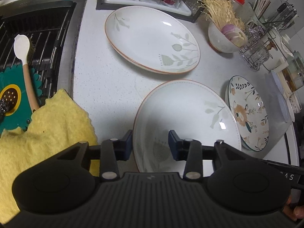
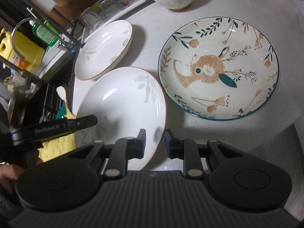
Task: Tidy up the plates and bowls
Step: 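Close both grippers on the rim of the white leaf-print plate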
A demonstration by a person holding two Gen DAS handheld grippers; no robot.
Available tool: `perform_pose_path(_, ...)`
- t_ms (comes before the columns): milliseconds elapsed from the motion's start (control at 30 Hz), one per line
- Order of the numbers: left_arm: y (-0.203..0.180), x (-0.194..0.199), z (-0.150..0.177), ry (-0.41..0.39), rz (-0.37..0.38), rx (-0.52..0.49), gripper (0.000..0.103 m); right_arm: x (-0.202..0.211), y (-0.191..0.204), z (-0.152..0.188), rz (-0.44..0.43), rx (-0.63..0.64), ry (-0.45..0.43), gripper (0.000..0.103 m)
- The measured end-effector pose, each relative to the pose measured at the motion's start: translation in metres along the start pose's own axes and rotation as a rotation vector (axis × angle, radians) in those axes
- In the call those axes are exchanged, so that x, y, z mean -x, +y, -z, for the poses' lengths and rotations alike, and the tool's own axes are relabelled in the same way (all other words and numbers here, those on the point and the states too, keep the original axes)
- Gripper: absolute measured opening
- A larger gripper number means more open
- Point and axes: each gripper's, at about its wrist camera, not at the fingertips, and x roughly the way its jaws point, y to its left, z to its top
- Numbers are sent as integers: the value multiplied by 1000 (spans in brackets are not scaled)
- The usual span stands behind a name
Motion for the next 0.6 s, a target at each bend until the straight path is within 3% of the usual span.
perform_pose_path(167,10,-2,-2,6,6,28,22,-8,-1,-5,9,5,3,17)
perform_pose_path(333,16,-4,-5,1,27,18,19,-13,-2,-8,10,3,-1,10)
perform_pose_path(600,22,0,-12,4,60,7,15,-14,2,-14,-18,49,41,11)
